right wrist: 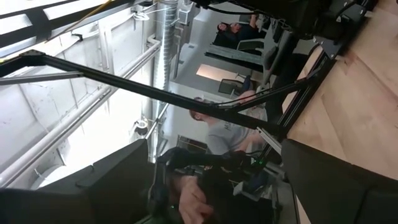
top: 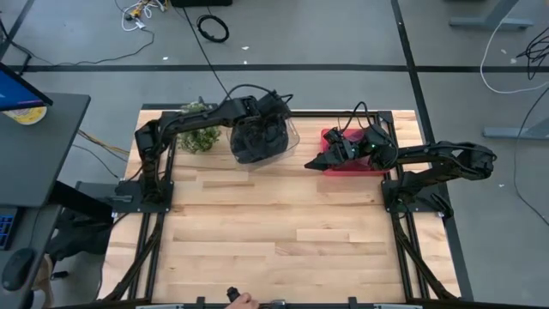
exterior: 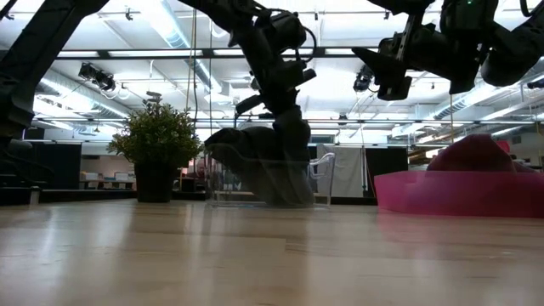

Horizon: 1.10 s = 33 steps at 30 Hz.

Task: Pick & Place hat
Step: Put the black cap into the transparent bin, then return to Home Position

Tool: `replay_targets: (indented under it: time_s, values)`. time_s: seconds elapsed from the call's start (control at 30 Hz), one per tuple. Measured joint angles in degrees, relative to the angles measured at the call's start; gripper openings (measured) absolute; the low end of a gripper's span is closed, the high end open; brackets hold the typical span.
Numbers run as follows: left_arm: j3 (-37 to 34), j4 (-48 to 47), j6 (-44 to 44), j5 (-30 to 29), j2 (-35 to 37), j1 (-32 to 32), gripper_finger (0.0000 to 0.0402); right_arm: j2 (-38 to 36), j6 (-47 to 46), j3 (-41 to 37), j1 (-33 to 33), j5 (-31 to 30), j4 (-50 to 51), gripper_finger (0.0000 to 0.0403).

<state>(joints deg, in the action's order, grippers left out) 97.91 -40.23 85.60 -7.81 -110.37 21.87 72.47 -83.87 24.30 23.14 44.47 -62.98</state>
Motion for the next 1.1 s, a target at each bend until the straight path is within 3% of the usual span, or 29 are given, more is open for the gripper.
replay_targets:
  time_s: [0.17,0.37,0.57,0.9,1.1]
  values:
    - [0.0,-0.5,-2.8,-0.3,0.0,0.6,0.001,0.0,0.3,0.0,0.0,0.0,0.0,0.0371]
    - [0.0,3.2,-13.1,-8.8,0.2,-0.8,0.0071,0.0,0.4,0.0,0.0,0.0,0.0,0.0371]
    - [0.9,4.6,-13.8,-12.4,2.0,-3.2,0.0122,0.0,0.4,0.0,0.0,0.0,-0.4,0.0371]
    - [0.9,0.8,-18.4,-19.2,6.9,-3.3,0.0167,0.0,-0.8,0.1,0.0,1.9,-1.6,0.0371]
    - [0.9,-5.6,-32.4,-21.0,11.2,-3.0,0.0173,0.0,-0.1,0.1,0.0,2.0,-1.8,0.0371]
